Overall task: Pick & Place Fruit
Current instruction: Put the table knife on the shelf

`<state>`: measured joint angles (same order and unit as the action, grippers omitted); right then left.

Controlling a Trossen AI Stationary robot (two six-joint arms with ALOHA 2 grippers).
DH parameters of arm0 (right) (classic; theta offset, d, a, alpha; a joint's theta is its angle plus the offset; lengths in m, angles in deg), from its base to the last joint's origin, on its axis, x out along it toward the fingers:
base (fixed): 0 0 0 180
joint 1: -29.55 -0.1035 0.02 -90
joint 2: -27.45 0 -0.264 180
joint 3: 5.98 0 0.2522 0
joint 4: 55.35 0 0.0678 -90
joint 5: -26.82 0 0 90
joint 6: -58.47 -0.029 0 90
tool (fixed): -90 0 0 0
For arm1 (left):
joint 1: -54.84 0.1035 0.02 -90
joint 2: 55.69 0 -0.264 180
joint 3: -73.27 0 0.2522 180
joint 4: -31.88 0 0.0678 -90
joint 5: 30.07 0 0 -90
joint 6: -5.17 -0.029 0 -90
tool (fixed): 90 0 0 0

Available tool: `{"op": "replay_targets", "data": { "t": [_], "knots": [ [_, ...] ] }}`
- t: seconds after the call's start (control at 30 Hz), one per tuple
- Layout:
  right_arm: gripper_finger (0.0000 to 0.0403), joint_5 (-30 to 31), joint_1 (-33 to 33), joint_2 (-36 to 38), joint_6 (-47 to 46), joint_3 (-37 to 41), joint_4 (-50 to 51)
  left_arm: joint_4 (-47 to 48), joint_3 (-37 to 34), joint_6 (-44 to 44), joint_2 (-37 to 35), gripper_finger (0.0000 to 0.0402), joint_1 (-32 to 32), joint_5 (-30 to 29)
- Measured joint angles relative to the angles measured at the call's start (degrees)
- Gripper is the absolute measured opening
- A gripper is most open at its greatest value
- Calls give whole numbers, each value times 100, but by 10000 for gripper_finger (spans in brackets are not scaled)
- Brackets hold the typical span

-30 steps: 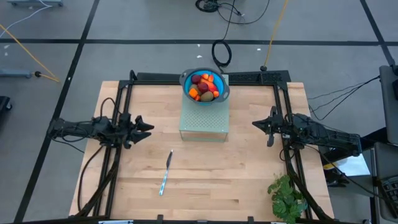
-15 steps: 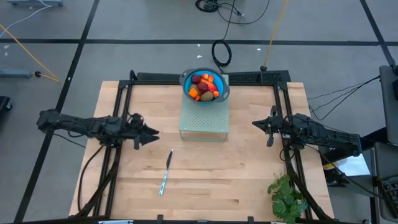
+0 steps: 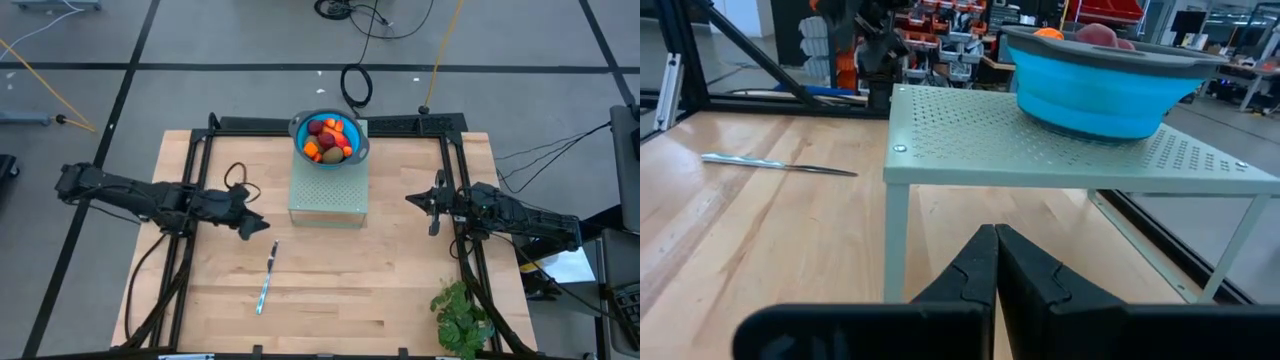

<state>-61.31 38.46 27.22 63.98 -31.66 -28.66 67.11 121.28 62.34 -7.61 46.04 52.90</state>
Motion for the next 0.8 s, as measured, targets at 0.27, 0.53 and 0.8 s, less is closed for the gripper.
{"op": "replay_targets", "data": {
  "t": [0.27,0.53,0.8],
  "knots": [
    [0,-1,0,0,187,0,18,936,1110,754,1133,232,-158,2],
    [0,-1,0,0,237,0,18,1749,1891,1654,2070,232,-607,5],
    [0,-16,0,0,292,0,18,1794,2040,2733,2726,232,-1063,7]
  ]
}}
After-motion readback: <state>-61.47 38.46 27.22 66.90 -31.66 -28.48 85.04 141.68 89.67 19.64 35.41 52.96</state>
